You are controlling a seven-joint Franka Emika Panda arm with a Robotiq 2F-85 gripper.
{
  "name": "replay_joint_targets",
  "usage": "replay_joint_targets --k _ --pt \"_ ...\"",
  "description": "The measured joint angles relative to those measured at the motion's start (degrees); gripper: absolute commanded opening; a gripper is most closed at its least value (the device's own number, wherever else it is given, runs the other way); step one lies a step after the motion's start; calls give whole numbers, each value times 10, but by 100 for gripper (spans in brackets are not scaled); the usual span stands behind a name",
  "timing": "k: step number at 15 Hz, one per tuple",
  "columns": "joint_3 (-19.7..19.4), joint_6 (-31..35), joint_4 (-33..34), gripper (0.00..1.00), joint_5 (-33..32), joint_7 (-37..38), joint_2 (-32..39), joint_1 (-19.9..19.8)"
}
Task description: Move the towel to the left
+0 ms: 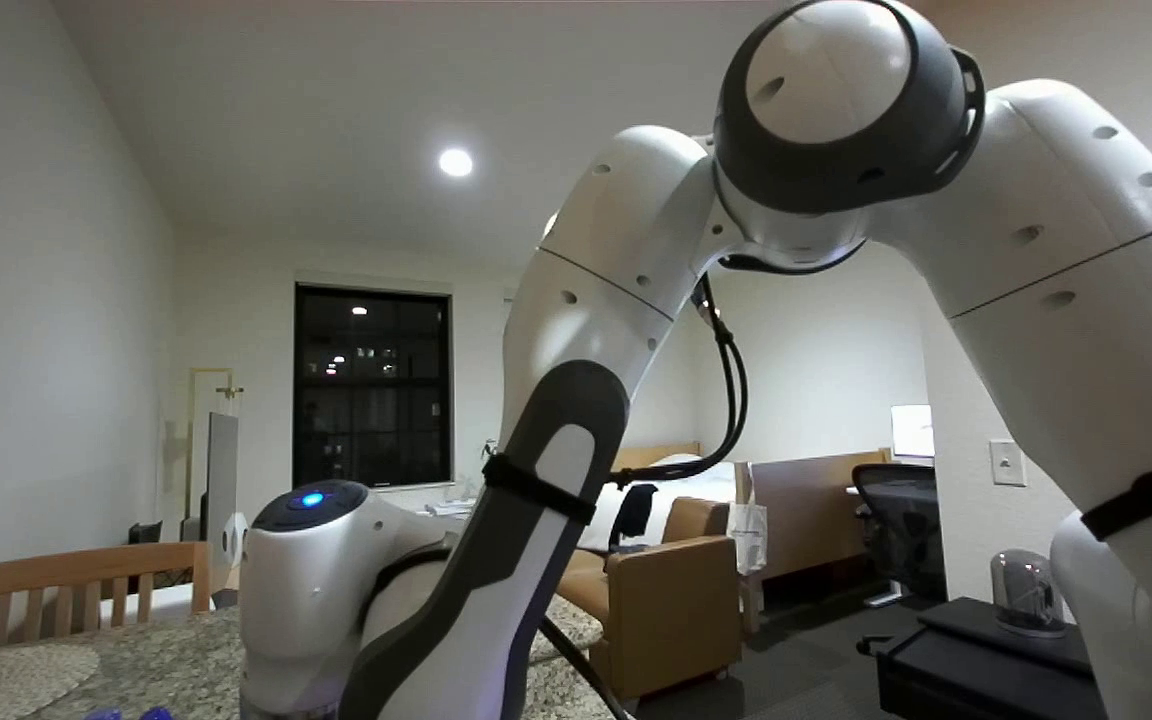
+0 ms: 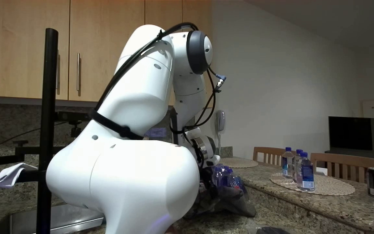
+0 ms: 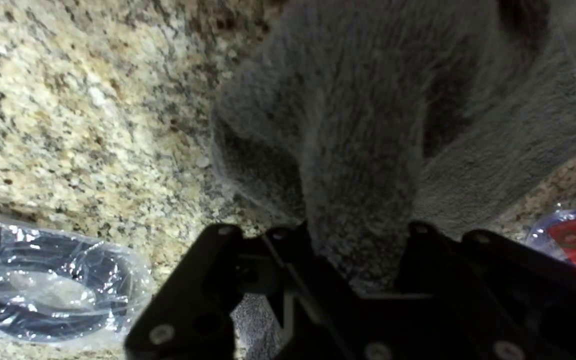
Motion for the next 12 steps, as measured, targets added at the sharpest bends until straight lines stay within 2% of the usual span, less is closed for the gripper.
replay_joint_targets --k 12 --pt "11 -1 0 10 74 -7 44 -2"
